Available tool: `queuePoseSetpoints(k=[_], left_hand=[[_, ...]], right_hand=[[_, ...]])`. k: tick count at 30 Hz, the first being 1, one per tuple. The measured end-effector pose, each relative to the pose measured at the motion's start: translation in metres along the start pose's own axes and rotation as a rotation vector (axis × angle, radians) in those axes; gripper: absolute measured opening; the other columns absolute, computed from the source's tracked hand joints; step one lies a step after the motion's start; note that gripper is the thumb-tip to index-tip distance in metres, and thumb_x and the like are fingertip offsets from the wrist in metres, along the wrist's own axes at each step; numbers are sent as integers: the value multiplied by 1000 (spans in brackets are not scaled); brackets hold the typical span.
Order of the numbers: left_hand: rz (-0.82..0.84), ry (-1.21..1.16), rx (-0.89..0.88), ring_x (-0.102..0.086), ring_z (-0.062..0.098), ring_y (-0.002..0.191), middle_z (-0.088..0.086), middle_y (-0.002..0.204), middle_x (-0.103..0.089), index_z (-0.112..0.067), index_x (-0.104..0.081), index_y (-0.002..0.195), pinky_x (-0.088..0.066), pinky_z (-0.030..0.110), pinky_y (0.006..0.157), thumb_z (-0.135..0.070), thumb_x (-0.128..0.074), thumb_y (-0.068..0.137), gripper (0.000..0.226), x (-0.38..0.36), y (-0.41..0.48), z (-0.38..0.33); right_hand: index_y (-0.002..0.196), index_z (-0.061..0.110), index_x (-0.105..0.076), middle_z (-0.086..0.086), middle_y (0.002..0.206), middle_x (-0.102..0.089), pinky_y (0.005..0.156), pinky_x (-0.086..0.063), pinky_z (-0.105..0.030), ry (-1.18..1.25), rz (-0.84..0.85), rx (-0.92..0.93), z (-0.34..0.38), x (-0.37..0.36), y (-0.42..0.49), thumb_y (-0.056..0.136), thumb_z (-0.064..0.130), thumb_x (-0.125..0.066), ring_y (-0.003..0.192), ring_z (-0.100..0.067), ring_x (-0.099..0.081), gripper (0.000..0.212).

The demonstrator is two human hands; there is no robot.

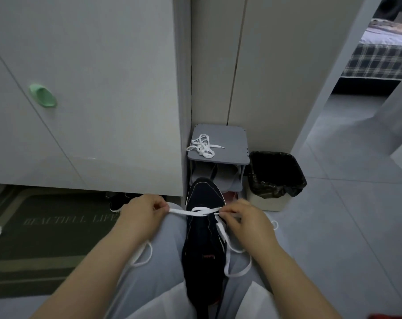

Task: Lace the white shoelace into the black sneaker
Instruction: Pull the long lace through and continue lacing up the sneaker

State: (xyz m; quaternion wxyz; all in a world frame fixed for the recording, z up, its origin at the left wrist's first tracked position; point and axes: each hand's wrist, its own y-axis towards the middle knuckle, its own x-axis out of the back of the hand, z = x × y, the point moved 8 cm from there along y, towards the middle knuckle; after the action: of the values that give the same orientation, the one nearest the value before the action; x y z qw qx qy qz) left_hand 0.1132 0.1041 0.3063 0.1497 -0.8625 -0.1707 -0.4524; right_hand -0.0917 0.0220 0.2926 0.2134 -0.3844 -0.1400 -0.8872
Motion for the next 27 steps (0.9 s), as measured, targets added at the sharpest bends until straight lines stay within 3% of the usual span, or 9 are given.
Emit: queuePoseSetpoints(k=[3, 6, 9, 11, 15, 18, 23, 27], left_hand=[[-150, 9, -208, -52, 15, 96, -8, 98, -57, -30, -65, 92, -37, 32, 89, -16, -44, 76, 30, -2, -8, -27], [-118, 8, -341, -46, 12, 85, -12, 86, -53, -32, -70, 81, -33, 31, 81, -31, -46, 68, 28, -21, -19, -53], [-157, 59, -373, -41, 11, 73, -14, 74, -42, -36, -69, 71, -33, 31, 68, -46, -54, 63, 19, -38, -23, -57], [-215, 58, -353, -41, 12, 70, -13, 72, -39, -35, -69, 67, -32, 32, 63, -41, -69, 57, 12, -40, -23, -55], [-285, 40, -321, -40, 13, 71, -13, 70, -37, -32, -73, 70, -28, 33, 66, -26, -87, 53, 24, -44, -21, -59], [-310, -23, -304, -39, 14, 76, -19, 69, -32, -31, -75, 74, -17, 29, 72, -24, -85, 59, 20, -44, -19, -57], [-259, 15, -253, -31, 10, 85, -19, 73, -33, -35, -74, 83, -9, 25, 69, -32, -74, 73, 10, -49, -15, -59], [-208, 35, -245, -28, 8, 89, -14, 84, -37, -32, -71, 85, -10, 24, 74, -33, -66, 80, 6, -51, -18, -60]], right_hand=[[91, 23, -73, 6, 88, -60, 75, -50, -36, 58, -3, 77, 3, -2, -4, 86, 26, -65, 80, -11, -60, 11], [86, 22, -71, 3, 83, -59, 66, -51, -39, 17, -33, 166, 8, -2, -7, 85, 31, -58, 73, -15, -59, 16], [81, 22, -69, 4, 76, -56, 50, -50, -34, -110, -96, 288, 18, -1, -13, 85, 34, -49, 61, -14, -57, 24], [76, 21, -68, 5, 73, -55, 42, -47, -30, -178, -136, 329, 22, 0, -15, 85, 34, -45, 55, -14, -55, 28], [71, 19, -68, 5, 69, -52, 37, -44, -29, -233, -159, 345, 27, 1, -13, 83, 32, -44, 50, -12, -52, 30], [73, 18, -69, 3, 72, -55, 41, -47, -32, -198, -136, 336, 25, -3, -11, 83, 32, -45, 54, -15, -56, 30], [86, 18, -72, 17, 77, -57, 74, -50, -30, 115, -77, 100, 6, -1, -3, 84, 21, -66, 78, -10, -59, 8], [93, 18, -69, 5, 81, -66, 72, -50, -31, 138, -131, 52, 4, 7, -4, 91, 24, -57, 74, -10, -61, 14]])
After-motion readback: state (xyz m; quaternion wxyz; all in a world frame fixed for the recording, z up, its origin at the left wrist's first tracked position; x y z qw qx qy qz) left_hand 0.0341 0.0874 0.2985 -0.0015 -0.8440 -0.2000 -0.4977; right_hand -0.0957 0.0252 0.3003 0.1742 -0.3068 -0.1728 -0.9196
